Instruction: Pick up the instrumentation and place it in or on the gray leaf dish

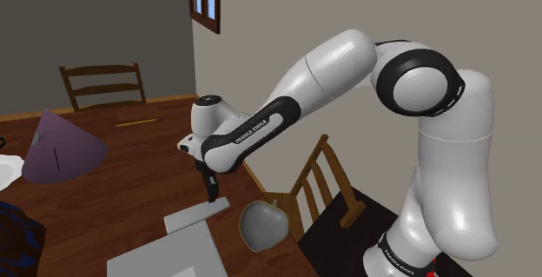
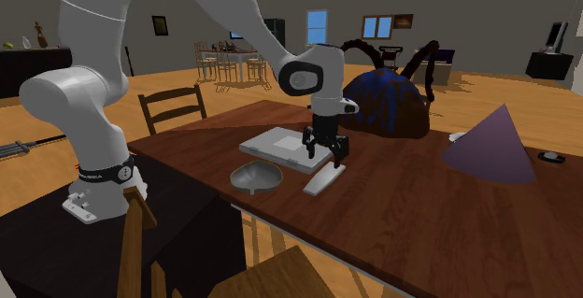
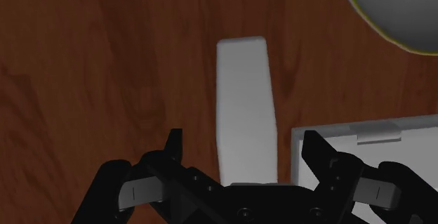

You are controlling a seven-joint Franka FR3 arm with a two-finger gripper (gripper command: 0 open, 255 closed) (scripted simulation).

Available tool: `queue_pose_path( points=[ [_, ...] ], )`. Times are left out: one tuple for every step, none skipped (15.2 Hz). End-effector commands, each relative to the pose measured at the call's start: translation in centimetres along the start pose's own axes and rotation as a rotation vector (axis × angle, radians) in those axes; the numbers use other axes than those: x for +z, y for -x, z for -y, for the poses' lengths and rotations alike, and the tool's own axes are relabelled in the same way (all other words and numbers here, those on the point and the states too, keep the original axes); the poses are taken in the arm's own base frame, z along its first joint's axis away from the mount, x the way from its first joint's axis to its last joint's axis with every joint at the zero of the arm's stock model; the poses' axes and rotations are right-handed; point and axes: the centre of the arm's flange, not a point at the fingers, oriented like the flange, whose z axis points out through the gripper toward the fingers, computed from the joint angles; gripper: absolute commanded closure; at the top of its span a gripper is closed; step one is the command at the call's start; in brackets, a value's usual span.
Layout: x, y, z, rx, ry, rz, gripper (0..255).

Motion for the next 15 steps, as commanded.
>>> queue_pose_path(
  points=[
    [1.9, -1.7, 0.6, -0.059, -0.005, 0.004, 0],
    [2.9, -2.6, 1.0, -0.087, -0.007, 0.007, 0],
    [3.9, -3.4, 1.4, -0.116, -0.010, 0.009, 0],
    [4.0, -3.5, 1.5, -0.120, -0.010, 0.009, 0],
    [4.6, -3.5, 1.5, -0.120, -0.010, 0.009, 0],
    [5.1, -3.5, 1.5, -0.120, -0.010, 0.009, 0],
    [5.6, -3.5, 1.5, -0.120, -0.010, 0.009, 0],
    [6.1, -3.5, 1.5, -0.120, -0.010, 0.009, 0],
    [6.7, -3.4, 1.5, -0.120, -0.010, 0.009, 0],
    [7.2, -3.4, 1.5, -0.120, -0.010, 0.009, 0],
    [8.0, -3.4, 1.5, -0.120, -0.010, 0.009, 0],
    [8.0, -3.4, 1.5, -0.120, -0.010, 0.009, 0],
    [8.0, -3.4, 1.5, -0.120, -0.010, 0.009, 0],
    [8.0, -3.4, 1.5, -0.120, -0.010, 0.009, 0],
    [8.0, -3.4, 1.5, -0.120, -0.010, 0.009, 0]
  ],
)
